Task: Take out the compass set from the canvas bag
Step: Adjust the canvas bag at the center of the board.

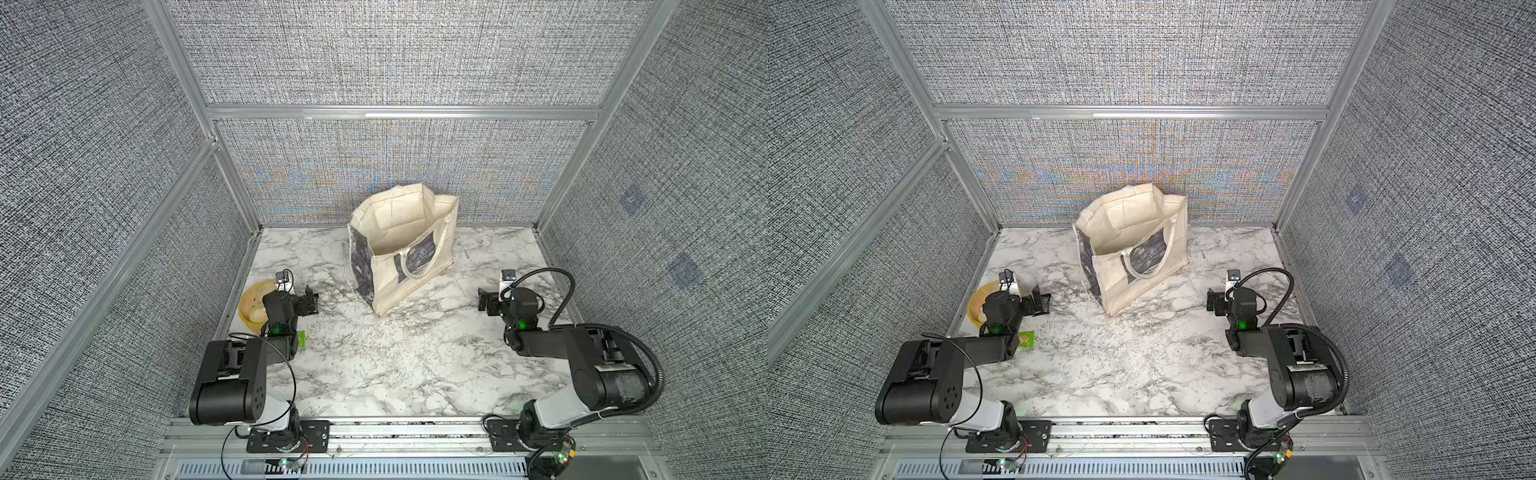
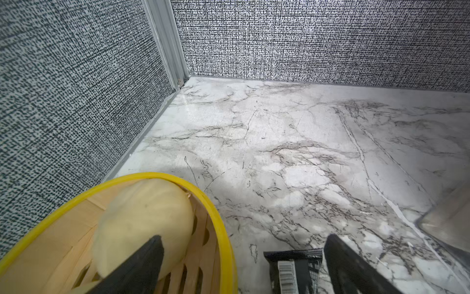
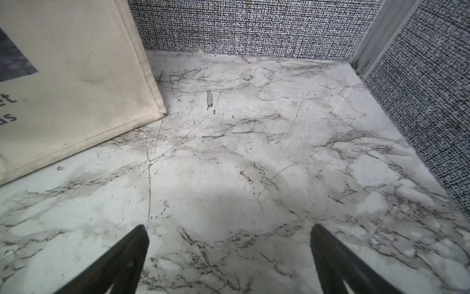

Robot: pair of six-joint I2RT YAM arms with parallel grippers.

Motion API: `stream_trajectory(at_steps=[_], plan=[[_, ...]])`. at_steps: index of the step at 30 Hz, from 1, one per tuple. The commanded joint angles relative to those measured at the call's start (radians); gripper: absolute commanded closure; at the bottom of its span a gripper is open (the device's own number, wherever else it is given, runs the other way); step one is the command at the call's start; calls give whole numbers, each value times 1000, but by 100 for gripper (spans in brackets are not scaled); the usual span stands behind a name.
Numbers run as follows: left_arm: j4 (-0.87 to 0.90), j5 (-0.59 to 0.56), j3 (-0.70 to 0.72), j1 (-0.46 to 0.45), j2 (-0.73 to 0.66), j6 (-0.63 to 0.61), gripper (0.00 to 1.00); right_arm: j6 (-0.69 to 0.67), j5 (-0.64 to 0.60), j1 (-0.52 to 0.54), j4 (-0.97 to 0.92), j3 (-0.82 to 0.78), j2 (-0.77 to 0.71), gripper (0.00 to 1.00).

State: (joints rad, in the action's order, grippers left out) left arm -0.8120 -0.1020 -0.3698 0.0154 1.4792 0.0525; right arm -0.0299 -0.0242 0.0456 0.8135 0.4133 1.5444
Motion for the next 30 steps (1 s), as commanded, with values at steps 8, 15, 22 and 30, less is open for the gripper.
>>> stream_trajectory(at_steps=[8,15,22,30], plan=[[-5,1,-5,1,-2,-2,1,-3,1,0,22,-11,-10,1],[-4,1,-5,0,-2,-3,1,1,13,-7,17,-5,-7,1],[-6,1,-3,-1,-3,-3,1,5,19,-11,12,-2,-6,1],[380,-56,-152,-11,-216,1,1,38,-21,-24,-337,134,-189,1]])
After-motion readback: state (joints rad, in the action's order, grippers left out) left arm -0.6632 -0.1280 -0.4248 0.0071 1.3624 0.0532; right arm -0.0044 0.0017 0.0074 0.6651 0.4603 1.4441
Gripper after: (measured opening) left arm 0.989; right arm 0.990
